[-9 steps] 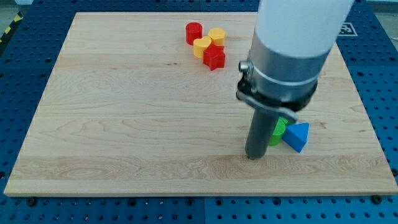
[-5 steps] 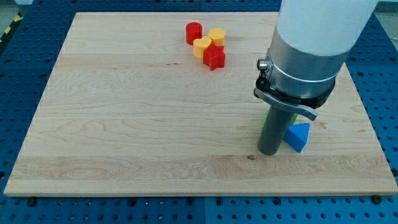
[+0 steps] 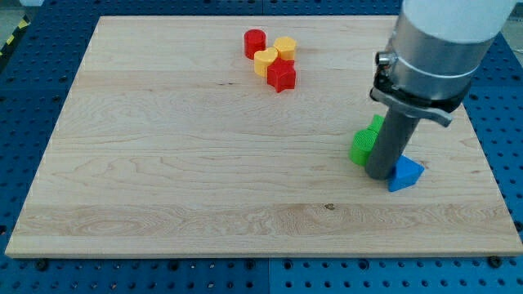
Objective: Push the green circle closer to the blue cube
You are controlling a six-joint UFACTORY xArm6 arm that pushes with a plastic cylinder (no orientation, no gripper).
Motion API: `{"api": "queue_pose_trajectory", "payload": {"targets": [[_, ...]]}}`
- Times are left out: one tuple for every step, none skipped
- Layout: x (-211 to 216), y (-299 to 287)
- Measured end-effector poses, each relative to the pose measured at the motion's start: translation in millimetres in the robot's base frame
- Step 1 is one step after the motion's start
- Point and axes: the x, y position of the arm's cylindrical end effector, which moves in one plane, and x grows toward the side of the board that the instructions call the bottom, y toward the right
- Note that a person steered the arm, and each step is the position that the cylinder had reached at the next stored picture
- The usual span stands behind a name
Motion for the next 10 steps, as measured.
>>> {"api": "queue_pose_trajectory", "payload": {"targets": [[7,-3],[17,-20],[6,-33],[0,-33],[-1,-36],[-17,-36],[-39,-36],[-57,-29],[-63,-7],[-63,3]]}}
